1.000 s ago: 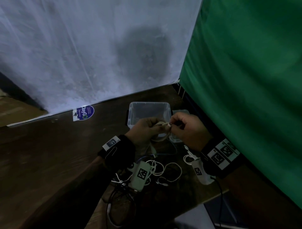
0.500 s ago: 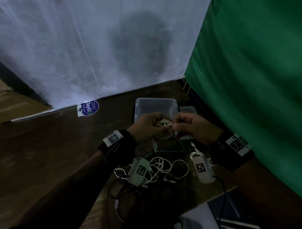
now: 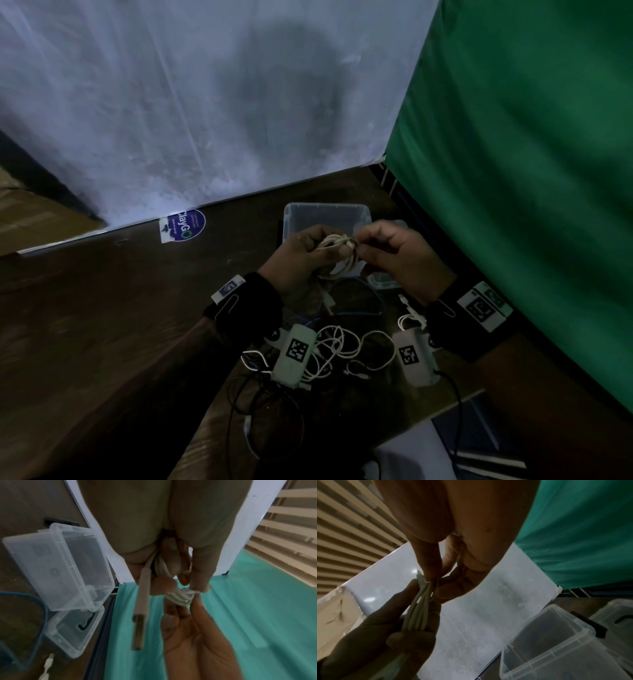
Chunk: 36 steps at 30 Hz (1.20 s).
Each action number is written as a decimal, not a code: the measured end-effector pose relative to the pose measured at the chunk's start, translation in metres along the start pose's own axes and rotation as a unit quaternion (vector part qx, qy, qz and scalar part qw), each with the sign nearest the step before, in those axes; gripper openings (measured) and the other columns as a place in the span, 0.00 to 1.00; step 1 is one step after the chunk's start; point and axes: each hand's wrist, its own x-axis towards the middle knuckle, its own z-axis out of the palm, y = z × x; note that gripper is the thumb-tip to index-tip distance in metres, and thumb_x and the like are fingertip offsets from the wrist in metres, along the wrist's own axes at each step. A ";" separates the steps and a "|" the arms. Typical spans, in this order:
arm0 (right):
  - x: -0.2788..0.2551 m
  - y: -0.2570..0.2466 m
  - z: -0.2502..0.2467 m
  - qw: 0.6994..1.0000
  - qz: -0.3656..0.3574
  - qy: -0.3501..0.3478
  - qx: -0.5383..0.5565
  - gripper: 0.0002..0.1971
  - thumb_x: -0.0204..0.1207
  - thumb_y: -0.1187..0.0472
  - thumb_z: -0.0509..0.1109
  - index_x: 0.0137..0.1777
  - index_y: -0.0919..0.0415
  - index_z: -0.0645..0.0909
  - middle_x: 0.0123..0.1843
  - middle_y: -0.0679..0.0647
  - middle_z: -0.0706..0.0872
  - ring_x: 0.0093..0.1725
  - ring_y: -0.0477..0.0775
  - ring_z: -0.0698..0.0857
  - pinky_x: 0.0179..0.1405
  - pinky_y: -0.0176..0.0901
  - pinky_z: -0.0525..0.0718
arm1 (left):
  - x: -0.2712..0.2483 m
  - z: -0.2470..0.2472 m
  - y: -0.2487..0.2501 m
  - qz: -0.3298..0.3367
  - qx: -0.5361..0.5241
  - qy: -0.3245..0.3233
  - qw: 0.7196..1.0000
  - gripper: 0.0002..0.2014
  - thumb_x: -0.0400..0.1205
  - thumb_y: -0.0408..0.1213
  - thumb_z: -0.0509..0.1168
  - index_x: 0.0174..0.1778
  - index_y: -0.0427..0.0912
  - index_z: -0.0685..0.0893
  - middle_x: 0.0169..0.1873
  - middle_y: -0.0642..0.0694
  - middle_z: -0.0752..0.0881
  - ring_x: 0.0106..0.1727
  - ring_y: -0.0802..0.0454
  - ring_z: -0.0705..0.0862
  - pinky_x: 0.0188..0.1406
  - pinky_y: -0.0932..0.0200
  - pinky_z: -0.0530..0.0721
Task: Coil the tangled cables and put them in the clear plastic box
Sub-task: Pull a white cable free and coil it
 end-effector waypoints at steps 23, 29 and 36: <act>0.003 -0.014 -0.001 0.996 -0.038 -0.035 -0.068 0.06 0.81 0.72 0.68 0.52 0.64 0.84 0.43 0.57 0.89 0.43 0.50 0.88 0.45 0.43 0.87 | -0.007 -0.003 0.007 0.035 0.126 0.022 0.991 0.16 0.75 0.26 0.73 0.57 0.28 0.80 0.42 0.48 0.87 0.40 0.63 0.86 0.40 0.69 0.84; 0.002 -0.011 0.003 0.998 -0.051 -0.039 -0.029 0.10 0.76 0.75 0.71 0.50 0.60 0.85 0.42 0.50 0.90 0.44 0.49 0.87 0.48 0.41 0.86 | -0.007 -0.008 0.002 0.011 0.061 0.009 0.998 0.11 0.78 0.22 0.68 0.53 0.37 0.81 0.41 0.49 0.87 0.40 0.59 0.86 0.40 0.65 0.83; 0.003 -0.009 0.000 0.986 -0.028 -0.045 -0.158 0.07 0.79 0.69 0.71 0.49 0.56 0.84 0.39 0.48 0.88 0.38 0.45 0.86 0.40 0.38 0.84 | -0.009 -0.005 0.000 0.005 0.099 0.009 0.995 0.13 0.76 0.28 0.72 0.56 0.31 0.82 0.42 0.47 0.88 0.41 0.59 0.86 0.41 0.66 0.84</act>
